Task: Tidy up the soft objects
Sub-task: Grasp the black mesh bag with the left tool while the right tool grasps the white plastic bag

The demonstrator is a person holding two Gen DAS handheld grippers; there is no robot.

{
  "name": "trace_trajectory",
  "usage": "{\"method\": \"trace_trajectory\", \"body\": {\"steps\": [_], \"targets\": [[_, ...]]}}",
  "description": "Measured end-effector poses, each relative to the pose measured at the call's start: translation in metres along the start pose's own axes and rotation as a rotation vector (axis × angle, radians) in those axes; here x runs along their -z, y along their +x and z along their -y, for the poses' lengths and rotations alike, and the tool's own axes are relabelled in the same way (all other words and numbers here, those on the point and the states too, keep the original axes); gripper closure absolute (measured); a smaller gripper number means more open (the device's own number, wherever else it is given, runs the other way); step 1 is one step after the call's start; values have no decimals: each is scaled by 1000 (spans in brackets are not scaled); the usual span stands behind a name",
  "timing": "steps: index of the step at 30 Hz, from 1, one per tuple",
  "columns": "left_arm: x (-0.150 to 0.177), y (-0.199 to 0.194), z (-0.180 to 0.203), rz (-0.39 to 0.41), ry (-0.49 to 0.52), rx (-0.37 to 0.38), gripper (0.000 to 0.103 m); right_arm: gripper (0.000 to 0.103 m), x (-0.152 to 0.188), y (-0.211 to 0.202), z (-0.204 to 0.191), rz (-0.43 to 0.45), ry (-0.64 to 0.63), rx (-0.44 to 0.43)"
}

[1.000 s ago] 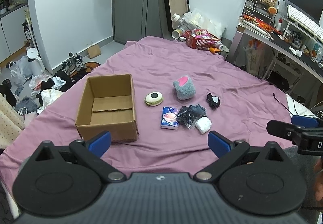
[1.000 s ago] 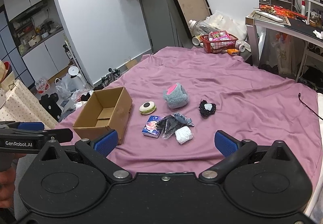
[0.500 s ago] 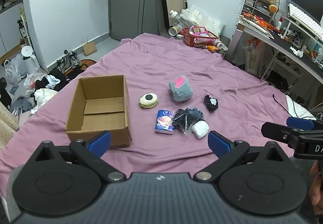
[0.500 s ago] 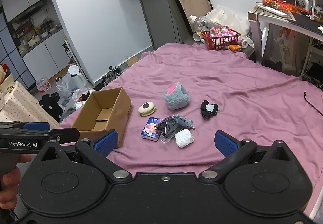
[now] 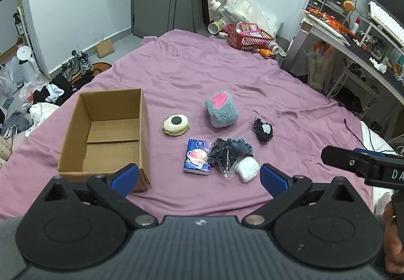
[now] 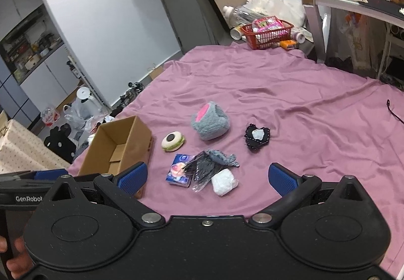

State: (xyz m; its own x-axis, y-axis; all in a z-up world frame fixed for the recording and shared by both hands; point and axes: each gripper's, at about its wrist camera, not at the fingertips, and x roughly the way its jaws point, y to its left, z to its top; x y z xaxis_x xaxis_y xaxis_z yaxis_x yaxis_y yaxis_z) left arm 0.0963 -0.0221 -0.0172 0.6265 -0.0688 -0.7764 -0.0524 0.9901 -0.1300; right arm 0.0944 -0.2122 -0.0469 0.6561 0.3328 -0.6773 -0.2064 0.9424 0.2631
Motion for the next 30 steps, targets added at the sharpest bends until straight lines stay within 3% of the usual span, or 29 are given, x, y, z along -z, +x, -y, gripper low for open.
{"method": "trace_trajectory", "body": {"steps": [10,14,18,24,30], "targets": [[-16,41,0,-57,-34,-9,2,0,-9,51,20,-85,116,-13],[-18,55,1,-40,-21,-13,2,0,-6,68,27,-85,160,2],[-22,75,7,-27,20,-35,2,1,-5,87,42,-116,276,-60],[-23,105,3,-39,-30,-2,4,10,3,120,63,-199,440,-84],[-21,131,4,-45,-65,36,5,21,11,146,75,-267,511,-61]]}}
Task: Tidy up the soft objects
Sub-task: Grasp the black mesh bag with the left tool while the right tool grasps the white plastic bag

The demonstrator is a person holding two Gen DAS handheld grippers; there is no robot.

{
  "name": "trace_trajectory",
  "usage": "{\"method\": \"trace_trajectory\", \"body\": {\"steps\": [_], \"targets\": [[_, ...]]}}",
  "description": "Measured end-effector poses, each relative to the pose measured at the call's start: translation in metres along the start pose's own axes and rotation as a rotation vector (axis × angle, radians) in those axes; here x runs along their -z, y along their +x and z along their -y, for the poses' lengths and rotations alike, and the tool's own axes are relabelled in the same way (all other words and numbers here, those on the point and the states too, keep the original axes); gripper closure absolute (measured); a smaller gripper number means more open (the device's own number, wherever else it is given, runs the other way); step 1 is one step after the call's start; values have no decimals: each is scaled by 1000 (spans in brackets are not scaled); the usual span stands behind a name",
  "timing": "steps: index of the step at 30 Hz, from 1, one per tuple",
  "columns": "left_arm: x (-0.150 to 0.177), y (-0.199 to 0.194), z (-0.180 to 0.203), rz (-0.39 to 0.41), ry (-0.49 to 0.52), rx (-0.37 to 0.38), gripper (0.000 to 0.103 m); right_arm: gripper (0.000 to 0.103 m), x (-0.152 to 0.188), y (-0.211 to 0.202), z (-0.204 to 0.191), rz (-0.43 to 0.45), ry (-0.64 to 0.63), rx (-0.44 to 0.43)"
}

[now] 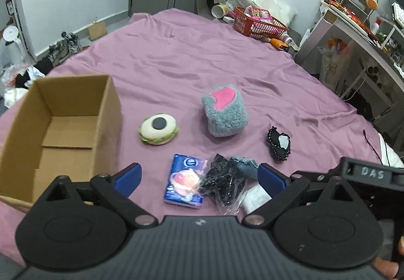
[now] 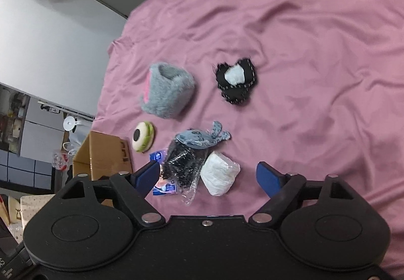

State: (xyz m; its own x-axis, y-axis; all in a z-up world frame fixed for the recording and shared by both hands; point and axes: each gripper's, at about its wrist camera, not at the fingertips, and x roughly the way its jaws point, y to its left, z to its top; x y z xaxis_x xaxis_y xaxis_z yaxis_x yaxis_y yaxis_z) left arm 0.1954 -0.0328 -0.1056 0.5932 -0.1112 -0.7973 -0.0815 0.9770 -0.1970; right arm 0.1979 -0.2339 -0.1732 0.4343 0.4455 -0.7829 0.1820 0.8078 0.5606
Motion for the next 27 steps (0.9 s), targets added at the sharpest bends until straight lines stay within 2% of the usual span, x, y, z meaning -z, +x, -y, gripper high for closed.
{"method": "trace_trajectory", "body": {"steps": [3,5,9,10,13,17,20,23,25,27], "targets": [[0,15,5,-21,-3,15,13,28,-3,15,4,-39,27,10],[1,27,7,-43,-11,29,19,36,-5,23,9,-67,56,7],[4,48,9,-88,-19,47,33,39,-8,35,17,-92,95,8],[5,52,9,-95,-20,53,34,40,-9,37,17,-92,93,14],[7,64,11,-117,-18,62,36,51,-12,44,22,-105,126,16],[8,79,12,-159,-21,70,38,52,-14,55,28,-128,150,35],[10,86,15,-163,5,46,38,53,-15,61,29,-151,155,27],[12,93,13,-175,-13,55,38,53,-16,65,31,-161,167,30],[14,94,13,-172,-12,48,44,53,-16,66,29,-164,153,31],[15,95,13,-169,-4,47,55,60,-15,69,26,-167,124,28]]}}
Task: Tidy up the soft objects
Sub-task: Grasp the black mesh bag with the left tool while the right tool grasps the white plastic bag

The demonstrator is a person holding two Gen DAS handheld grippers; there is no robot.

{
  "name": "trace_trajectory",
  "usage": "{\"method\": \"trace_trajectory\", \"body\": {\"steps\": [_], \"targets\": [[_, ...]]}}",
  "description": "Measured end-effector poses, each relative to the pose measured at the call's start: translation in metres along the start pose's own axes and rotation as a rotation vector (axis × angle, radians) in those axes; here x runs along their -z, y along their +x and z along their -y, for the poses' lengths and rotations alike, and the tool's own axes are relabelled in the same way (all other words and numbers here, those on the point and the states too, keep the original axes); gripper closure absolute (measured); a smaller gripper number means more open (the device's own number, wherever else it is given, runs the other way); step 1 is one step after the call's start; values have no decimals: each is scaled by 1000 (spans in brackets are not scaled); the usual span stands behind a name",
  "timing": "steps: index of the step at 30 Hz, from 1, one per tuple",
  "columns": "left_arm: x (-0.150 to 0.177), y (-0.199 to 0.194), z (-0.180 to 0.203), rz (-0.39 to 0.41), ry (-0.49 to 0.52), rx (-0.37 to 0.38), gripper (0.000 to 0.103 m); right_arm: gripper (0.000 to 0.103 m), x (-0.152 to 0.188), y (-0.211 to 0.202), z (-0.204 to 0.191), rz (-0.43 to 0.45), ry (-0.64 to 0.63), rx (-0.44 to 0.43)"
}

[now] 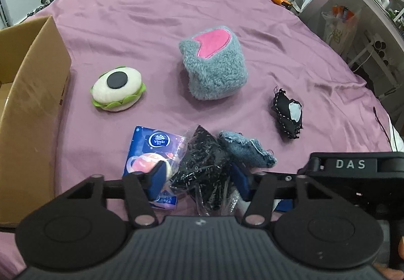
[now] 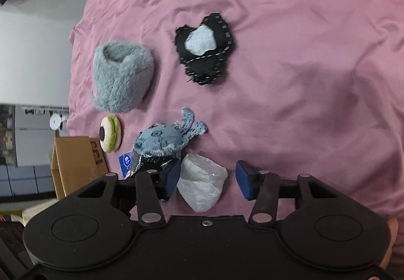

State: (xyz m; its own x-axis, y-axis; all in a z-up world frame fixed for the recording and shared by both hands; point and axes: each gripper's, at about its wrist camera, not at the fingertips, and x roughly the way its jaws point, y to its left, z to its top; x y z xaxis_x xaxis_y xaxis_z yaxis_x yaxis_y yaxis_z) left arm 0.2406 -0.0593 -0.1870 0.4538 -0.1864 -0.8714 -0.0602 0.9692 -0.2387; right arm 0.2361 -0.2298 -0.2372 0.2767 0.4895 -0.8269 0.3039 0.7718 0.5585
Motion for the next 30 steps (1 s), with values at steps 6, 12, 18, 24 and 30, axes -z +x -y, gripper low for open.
{"method": "trace_trajectory", "body": {"steps": [6,12,18,24,30], "targets": [[3,-7,4,22,14,14,68,64,4,-7,-5,27,-54,-9],[10,-26,5,62,17,14,68,65,11,-25,-5,81,-81,-29],[15,-48,4,105,22,7,68,65,18,-42,-13,148,-122,-42],[21,-71,3,143,29,9,68,65,31,-61,-23,234,-175,-49],[23,-92,-1,177,30,-1,68,65,44,-73,-35,318,-223,-66]]}}
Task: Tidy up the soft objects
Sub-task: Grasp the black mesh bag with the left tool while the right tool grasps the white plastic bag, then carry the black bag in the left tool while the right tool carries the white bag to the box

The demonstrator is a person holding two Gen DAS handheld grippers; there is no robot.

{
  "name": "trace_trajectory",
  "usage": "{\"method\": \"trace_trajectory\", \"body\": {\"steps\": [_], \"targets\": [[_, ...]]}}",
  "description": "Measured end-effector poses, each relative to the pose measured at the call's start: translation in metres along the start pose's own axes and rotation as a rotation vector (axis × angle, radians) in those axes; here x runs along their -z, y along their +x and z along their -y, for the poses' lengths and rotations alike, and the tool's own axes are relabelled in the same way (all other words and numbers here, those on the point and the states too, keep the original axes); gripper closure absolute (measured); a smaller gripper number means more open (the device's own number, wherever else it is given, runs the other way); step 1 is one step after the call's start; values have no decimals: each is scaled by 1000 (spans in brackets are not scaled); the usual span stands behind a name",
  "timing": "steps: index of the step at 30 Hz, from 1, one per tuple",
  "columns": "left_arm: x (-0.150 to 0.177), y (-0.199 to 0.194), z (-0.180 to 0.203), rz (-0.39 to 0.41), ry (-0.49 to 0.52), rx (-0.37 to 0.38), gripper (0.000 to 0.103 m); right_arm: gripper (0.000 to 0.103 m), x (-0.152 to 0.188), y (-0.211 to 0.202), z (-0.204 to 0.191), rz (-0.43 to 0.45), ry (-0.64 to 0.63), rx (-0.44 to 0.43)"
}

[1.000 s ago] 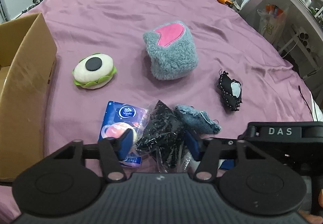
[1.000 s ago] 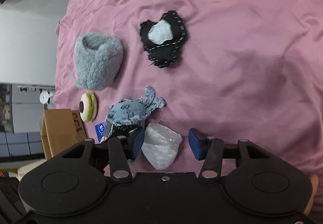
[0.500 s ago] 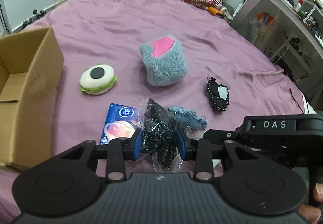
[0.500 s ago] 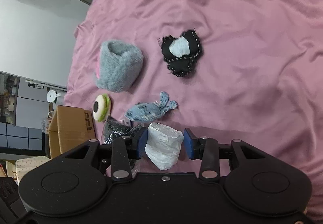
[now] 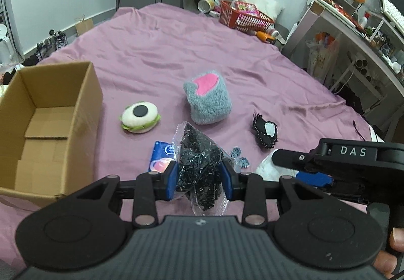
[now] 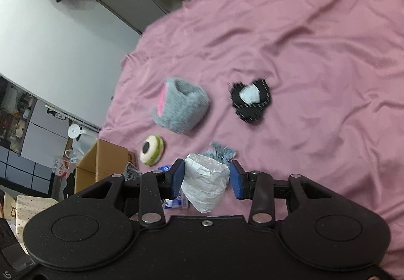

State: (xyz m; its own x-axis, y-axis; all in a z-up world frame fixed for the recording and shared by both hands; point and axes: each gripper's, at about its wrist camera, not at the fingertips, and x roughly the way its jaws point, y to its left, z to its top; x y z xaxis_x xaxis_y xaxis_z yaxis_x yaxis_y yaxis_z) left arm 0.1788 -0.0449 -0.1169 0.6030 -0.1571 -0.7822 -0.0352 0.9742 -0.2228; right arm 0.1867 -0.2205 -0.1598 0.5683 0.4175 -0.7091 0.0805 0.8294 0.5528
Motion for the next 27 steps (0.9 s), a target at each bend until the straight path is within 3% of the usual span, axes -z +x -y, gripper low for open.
{"method": "trace_trajectory", "body": {"steps": [9,27], "targets": [[-10,-32,-14,47,-17,-20,68,65,6,-18,-26,113,-87,-70],[-36,-76,-85,128,-77,-92,68,65,15,-9,-96,184,-297,-130]]}}
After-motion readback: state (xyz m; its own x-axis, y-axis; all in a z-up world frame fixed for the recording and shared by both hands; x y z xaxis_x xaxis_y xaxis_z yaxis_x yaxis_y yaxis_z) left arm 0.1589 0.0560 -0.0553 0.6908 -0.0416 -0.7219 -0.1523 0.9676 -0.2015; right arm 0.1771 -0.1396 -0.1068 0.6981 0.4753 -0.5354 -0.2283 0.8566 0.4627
